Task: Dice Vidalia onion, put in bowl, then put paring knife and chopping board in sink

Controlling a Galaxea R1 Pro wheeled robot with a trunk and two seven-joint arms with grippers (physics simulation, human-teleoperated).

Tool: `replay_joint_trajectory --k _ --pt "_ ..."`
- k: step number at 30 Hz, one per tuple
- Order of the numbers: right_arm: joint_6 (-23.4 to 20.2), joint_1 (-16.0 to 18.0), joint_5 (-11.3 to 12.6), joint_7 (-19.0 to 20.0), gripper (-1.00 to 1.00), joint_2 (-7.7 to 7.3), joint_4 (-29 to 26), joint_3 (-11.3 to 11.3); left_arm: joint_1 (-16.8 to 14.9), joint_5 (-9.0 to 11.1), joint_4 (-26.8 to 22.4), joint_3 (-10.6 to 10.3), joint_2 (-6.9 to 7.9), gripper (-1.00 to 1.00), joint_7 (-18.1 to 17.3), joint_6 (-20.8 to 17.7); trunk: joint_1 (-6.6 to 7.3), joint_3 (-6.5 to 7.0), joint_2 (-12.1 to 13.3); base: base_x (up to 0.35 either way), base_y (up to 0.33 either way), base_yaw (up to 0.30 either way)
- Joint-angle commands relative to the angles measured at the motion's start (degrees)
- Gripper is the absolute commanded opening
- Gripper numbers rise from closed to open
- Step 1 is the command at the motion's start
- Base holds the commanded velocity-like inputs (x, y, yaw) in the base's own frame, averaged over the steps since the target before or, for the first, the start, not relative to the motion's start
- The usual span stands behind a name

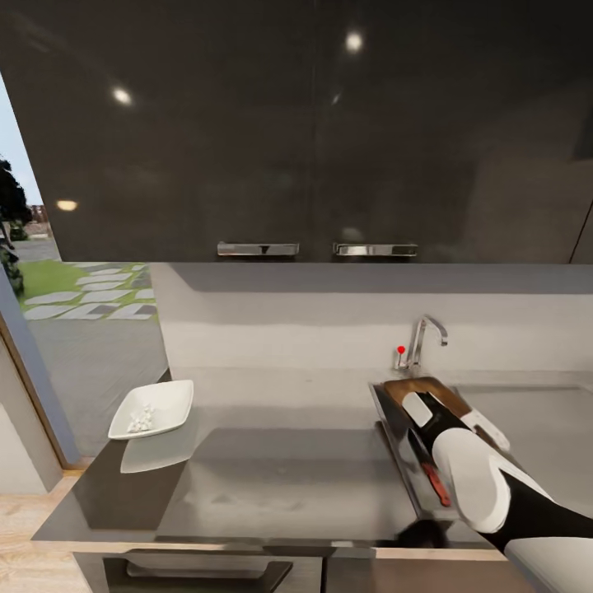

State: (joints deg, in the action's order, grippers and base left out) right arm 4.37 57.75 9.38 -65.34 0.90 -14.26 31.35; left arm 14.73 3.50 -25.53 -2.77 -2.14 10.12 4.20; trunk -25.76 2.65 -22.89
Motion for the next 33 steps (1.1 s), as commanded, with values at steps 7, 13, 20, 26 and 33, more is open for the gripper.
replay_joint_trajectory --k 7,13,20,26,33 --pt "0.8 -1.1 4.5 4.0 -1.0 -1.81 2.2 0.5 0.0 0.4 0.2 -0.3 0.03 1.0 0.3 0.1 -0.02 0.0 0.0 0.0 0.0 0.0" --pt "0.8 -1.3 4.8 4.7 -1.0 -2.37 2.9 0.6 0.0 0.4 0.3 -0.3 0.03 1.0 0.3 0.1 -0.02 -0.03 0.0 0.0 0.0 0.0" --pt "0.7 -1.3 4.8 5.2 -1.0 -2.4 3.0 0.6 0.0 0.4 0.3 -0.3 0.03 1.0 0.3 0.1 -0.02 -0.55 0.0 0.0 0.0 0.0" --pt "0.8 -1.4 4.9 6.1 -1.0 -2.79 3.1 0.6 0.0 0.4 0.3 -0.3 0.03 1.0 0.3 0.1 -0.02 -1.11 0.0 0.011 0.0 0.0" --pt "0.8 -1.6 5.4 7.3 -1.0 -2.83 3.1 0.7 0.0 0.4 0.3 -0.3 0.03 1.0 0.3 0.1 -0.02 -1.67 0.0 0.131 -0.084 0.0"
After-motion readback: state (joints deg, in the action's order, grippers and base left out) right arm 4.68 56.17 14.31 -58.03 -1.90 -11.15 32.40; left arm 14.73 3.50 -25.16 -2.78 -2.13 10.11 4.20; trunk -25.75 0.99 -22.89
